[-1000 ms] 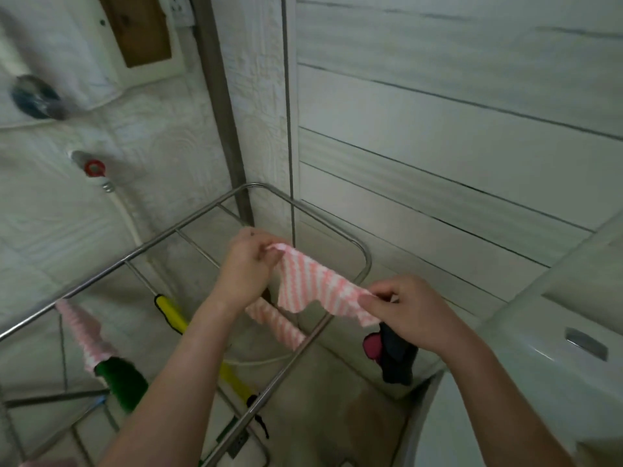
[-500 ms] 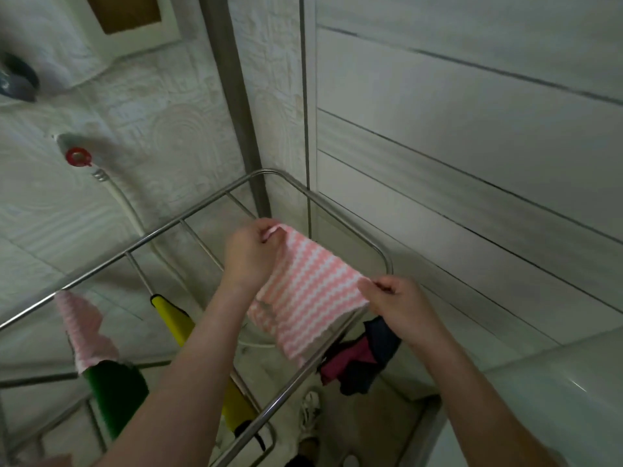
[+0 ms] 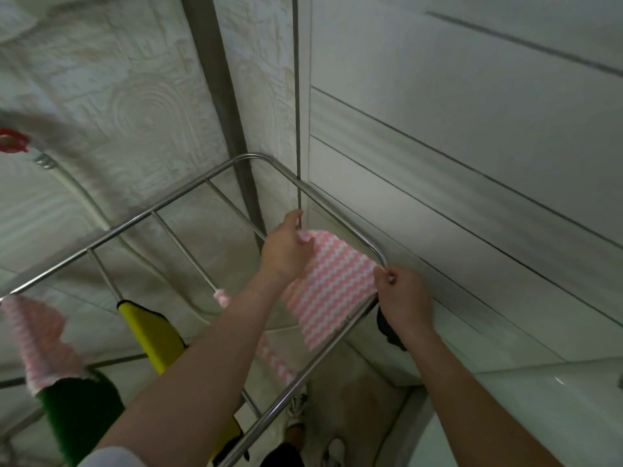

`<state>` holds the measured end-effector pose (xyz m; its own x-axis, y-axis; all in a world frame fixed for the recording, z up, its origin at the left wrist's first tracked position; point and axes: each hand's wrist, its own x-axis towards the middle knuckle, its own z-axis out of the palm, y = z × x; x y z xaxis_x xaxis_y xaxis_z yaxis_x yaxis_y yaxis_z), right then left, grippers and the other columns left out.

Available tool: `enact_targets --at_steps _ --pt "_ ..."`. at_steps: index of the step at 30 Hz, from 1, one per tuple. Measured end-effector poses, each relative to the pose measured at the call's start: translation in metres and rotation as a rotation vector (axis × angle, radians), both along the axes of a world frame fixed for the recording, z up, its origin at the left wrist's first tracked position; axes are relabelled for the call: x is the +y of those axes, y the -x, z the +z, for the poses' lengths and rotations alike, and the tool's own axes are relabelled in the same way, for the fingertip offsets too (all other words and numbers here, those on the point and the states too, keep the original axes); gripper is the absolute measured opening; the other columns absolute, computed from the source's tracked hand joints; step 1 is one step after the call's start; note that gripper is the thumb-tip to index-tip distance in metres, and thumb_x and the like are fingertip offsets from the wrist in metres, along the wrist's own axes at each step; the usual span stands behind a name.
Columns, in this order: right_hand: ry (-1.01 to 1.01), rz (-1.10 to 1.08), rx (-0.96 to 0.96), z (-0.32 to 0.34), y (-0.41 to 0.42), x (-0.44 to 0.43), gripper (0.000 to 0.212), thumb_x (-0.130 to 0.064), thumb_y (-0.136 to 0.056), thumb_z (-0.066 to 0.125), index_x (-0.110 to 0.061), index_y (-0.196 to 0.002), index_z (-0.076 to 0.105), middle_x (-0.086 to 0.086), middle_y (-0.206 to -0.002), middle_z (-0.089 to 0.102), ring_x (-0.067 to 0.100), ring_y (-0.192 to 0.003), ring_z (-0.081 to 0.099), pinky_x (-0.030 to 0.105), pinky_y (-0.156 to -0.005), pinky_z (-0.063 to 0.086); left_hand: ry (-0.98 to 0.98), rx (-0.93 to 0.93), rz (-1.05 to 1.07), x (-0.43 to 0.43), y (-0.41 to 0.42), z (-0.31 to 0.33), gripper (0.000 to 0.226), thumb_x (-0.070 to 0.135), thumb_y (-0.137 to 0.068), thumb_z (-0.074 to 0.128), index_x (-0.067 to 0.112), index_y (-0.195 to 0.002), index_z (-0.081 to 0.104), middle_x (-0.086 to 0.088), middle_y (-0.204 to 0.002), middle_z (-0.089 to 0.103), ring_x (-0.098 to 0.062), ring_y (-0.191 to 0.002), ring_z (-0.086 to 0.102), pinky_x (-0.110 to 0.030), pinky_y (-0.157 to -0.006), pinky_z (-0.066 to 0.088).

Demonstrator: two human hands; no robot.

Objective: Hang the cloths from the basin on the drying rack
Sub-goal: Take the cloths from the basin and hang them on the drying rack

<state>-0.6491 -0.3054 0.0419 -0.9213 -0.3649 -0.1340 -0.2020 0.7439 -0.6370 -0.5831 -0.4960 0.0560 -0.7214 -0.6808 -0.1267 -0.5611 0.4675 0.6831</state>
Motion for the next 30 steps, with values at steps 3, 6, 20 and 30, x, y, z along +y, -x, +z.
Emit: enact_targets --at_steps 3,6,20,30 --pt "-0.035 0.025 0.053 0.007 -0.004 0.002 0.026 -0.038 -0.094 0.053 -0.019 -0.113 0.055 -0.002 -0.071 0.057 0.016 -0.062 0.058 0.032 -0.057 0.051 -0.020 0.085 -0.056 -0.005 -0.011 -0.001 0.073 0.008 -0.083 0.065 0.027 -0.145 0.030 -0.012 -0.133 0.050 -0.025 -0.105 0.057 -0.034 -0.092 0.047" --pt "-0.032 0.191 0.039 0.018 -0.016 0.003 0.032 -0.037 -0.093 0.057 -0.026 -0.123 0.054 -0.007 -0.063 0.050 0.006 -0.054 0.052 0.021 -0.046 0.039 0.148 0.085 0.025 -0.013 -0.026 -0.004 0.044 0.012 -0.081 0.068 0.020 -0.123 0.056 -0.011 -0.120 0.054 -0.029 -0.106 0.057 -0.034 -0.092 0.047" --pt "-0.161 0.371 -0.199 0.007 -0.037 -0.004 0.023 -0.031 -0.079 0.073 -0.031 -0.065 0.055 -0.009 -0.070 0.063 0.011 -0.066 0.063 0.029 -0.063 0.054 -0.061 0.007 0.120 -0.015 -0.046 -0.014 0.024 0.015 -0.078 0.074 0.015 -0.101 0.071 0.000 -0.079 0.062 -0.017 -0.076 0.061 -0.026 -0.073 0.049" --pt "-0.117 0.285 -0.127 0.002 -0.046 0.001 0.020 -0.036 -0.089 0.061 -0.022 -0.095 0.073 -0.005 -0.082 0.070 0.009 -0.069 0.063 0.032 -0.067 0.056 0.291 -0.146 -0.150 0.011 -0.047 -0.006 0.054 0.040 -0.085 0.064 0.016 -0.132 0.053 -0.011 -0.147 0.036 -0.031 -0.136 0.029 -0.039 -0.110 0.028"
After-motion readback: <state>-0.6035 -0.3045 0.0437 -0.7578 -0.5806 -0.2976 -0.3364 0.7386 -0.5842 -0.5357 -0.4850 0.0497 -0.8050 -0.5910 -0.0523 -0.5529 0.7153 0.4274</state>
